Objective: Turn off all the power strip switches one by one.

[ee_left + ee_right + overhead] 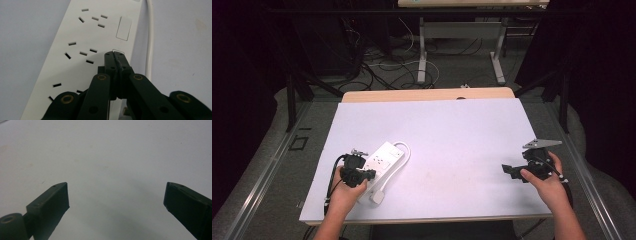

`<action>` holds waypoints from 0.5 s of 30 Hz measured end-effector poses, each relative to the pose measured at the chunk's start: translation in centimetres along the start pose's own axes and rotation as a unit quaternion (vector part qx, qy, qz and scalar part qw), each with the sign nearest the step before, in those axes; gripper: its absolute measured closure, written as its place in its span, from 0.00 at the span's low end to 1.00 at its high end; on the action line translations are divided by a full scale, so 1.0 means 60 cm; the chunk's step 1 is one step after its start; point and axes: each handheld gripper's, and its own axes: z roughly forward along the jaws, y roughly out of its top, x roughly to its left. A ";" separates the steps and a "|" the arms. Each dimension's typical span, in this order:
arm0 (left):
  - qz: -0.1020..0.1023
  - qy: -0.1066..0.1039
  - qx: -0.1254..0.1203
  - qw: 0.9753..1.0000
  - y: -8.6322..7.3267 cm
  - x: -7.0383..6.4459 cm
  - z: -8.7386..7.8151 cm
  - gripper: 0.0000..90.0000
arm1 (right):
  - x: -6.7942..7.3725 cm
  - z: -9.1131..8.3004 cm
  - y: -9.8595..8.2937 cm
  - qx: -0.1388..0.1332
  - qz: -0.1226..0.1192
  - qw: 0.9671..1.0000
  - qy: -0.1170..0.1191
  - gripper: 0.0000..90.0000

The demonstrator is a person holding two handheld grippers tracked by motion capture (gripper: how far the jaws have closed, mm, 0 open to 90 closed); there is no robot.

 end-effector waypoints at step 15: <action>-0.005 0.005 0.004 1.000 -0.001 -0.001 0.003 1.00 | 0.002 0.003 0.000 0.002 -0.001 1.000 0.001 0.06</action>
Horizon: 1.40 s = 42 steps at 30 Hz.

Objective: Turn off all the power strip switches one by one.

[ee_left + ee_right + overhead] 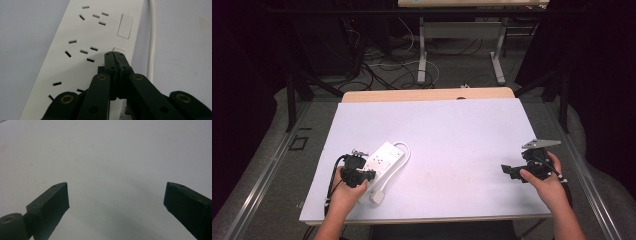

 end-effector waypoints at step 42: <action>-0.012 -0.011 -0.036 0.999 -0.025 0.010 -0.056 1.00 | -0.001 -0.002 0.000 -0.001 0.000 1.000 0.000 0.06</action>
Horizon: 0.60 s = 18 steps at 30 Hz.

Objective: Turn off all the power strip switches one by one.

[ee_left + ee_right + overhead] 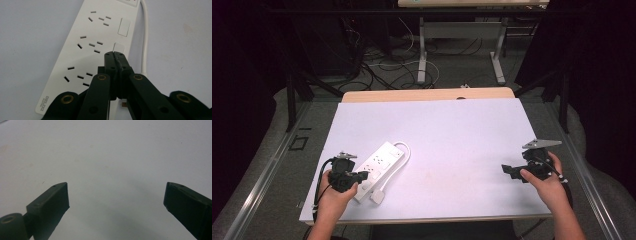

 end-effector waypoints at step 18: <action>-0.002 0.004 0.005 1.000 -0.022 0.002 -0.009 1.00 | 0.001 0.002 -0.001 0.001 0.001 1.000 0.000 0.06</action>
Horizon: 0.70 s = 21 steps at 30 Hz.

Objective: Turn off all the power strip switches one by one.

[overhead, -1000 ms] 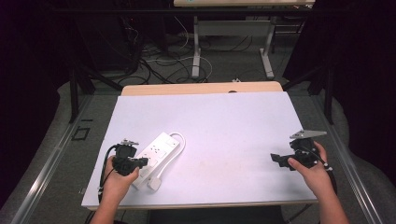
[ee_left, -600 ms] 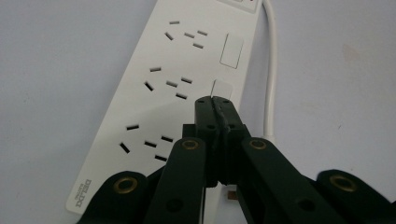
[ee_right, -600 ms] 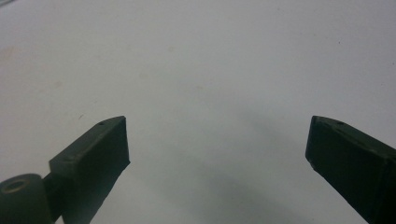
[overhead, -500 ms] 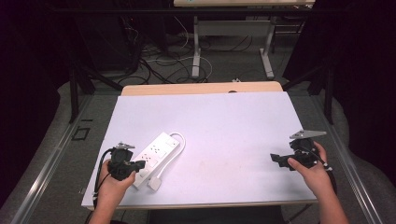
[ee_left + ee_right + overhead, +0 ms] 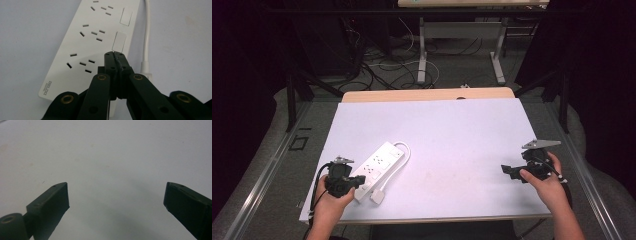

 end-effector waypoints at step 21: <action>-0.002 0.002 0.015 1.000 -0.018 0.005 0.012 1.00 | 0.000 -0.001 0.001 0.000 0.001 1.000 -0.002 0.06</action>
